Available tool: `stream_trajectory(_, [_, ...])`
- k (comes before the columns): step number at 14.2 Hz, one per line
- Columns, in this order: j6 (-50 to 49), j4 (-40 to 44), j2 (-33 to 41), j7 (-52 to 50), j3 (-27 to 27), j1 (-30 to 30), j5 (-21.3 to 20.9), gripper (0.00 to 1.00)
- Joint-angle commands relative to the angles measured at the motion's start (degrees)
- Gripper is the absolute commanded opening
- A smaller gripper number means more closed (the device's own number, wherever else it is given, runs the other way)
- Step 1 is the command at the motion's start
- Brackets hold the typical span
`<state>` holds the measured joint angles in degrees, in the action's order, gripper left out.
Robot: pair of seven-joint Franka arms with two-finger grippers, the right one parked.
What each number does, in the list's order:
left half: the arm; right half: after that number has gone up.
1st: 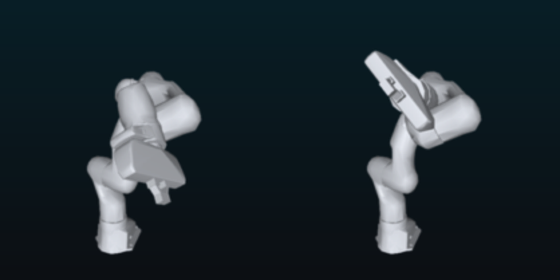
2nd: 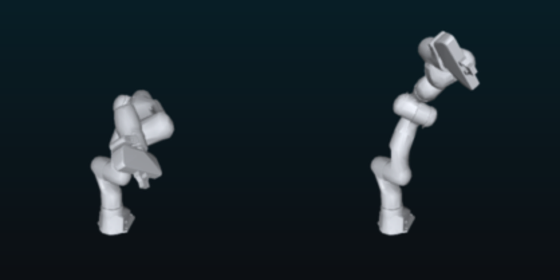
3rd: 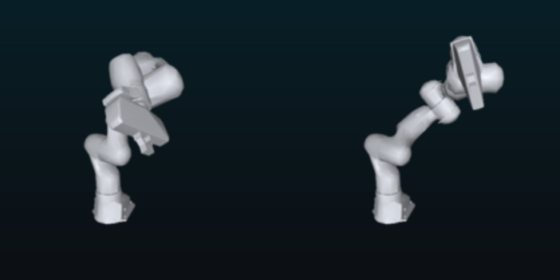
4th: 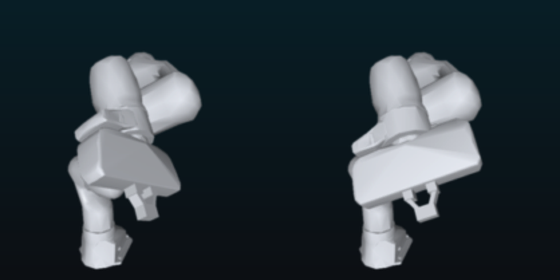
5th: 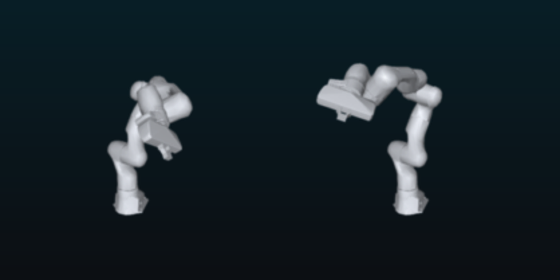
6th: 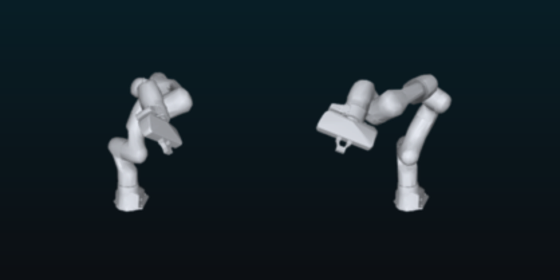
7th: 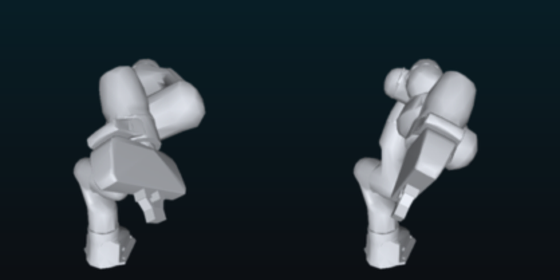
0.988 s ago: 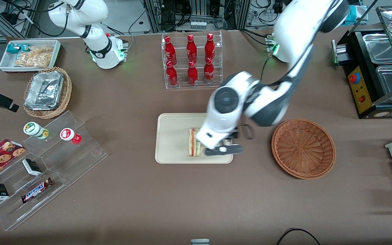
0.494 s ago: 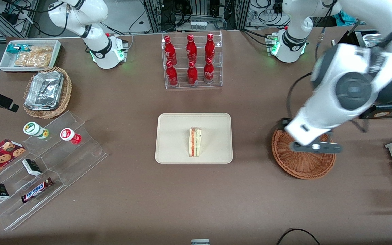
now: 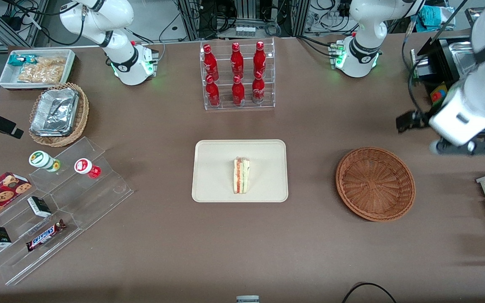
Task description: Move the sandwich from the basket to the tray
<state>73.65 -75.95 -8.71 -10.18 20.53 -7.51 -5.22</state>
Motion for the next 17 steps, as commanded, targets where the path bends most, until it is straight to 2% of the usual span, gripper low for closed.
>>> stream_trajectory(1, [-0.26,-8.14,8.08,-3.25,0.12,0.12,0.56,1.0])
stream_trajectory(9, [-0.17,-7.55,7.84,-3.18,-0.14,0.04,2.32,1.0])
stream_trajectory(12, [-0.26,-7.98,7.49,-3.09,-0.49,-0.4,5.39,1.0])
stream_trajectory(15, [3.32,-7.99,6.26,-2.39,-0.49,-0.4,4.87,1.0])
stream_trajectory(17, [5.8,-8.07,5.9,0.32,-0.49,-0.49,2.51,1.0])
